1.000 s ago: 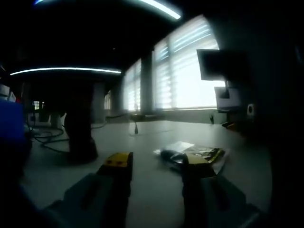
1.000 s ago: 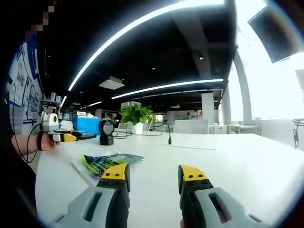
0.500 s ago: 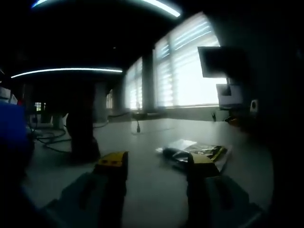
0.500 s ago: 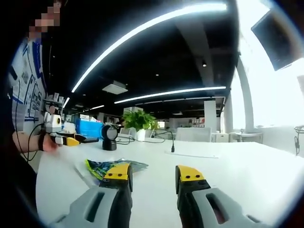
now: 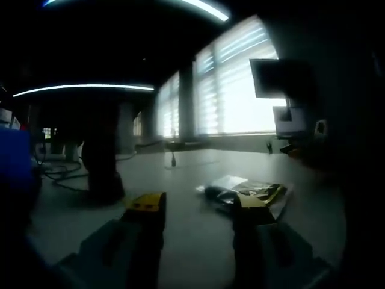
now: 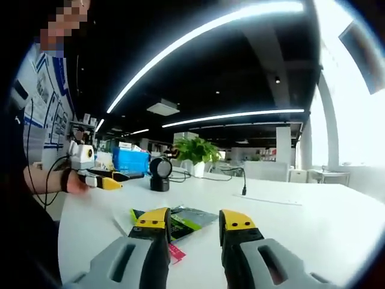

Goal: Clip sheet goods on table flip sheet goods clip sheet goods scan sheet goods put sheet goods back to table

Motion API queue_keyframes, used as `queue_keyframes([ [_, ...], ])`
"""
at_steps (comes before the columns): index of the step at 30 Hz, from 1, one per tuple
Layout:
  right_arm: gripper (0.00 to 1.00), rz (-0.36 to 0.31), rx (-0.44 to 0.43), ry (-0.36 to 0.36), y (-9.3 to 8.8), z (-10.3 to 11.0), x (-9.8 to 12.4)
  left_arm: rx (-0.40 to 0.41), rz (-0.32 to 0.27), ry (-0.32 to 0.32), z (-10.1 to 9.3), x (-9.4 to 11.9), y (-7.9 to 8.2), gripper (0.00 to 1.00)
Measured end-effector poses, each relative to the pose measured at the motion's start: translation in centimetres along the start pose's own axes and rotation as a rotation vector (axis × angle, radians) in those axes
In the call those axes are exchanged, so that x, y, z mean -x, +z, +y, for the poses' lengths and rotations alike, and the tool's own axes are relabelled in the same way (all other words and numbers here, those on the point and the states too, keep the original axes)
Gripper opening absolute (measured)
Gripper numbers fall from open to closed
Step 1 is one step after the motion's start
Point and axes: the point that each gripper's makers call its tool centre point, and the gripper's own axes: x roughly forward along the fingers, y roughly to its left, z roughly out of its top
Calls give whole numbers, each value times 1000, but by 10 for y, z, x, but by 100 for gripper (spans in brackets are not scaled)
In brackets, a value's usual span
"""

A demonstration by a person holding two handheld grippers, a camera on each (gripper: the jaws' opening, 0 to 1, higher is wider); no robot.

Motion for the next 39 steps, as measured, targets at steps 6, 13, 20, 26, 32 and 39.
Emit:
queue_keyframes([
  [6,26,49,-125,220,8,38,7,3,-4,-4,-1,1,1,37],
  [13,35,114,-173,721,22,125,61,-3,-5,-10,-3,1,1,37],
  [20,38,213,-126,752,-5,149,55,-5,-5,-8,-3,1,1,37],
  [26,40,178,-136,596,-6,132,12,-6,-3,-8,-3,0,1,37],
  [32,40,133,-160,477,3,115,-24,-3,-6,-10,-3,1,1,37],
  [39,39,143,-156,441,1,104,-42,-1,-10,-13,-3,1,2,37],
])
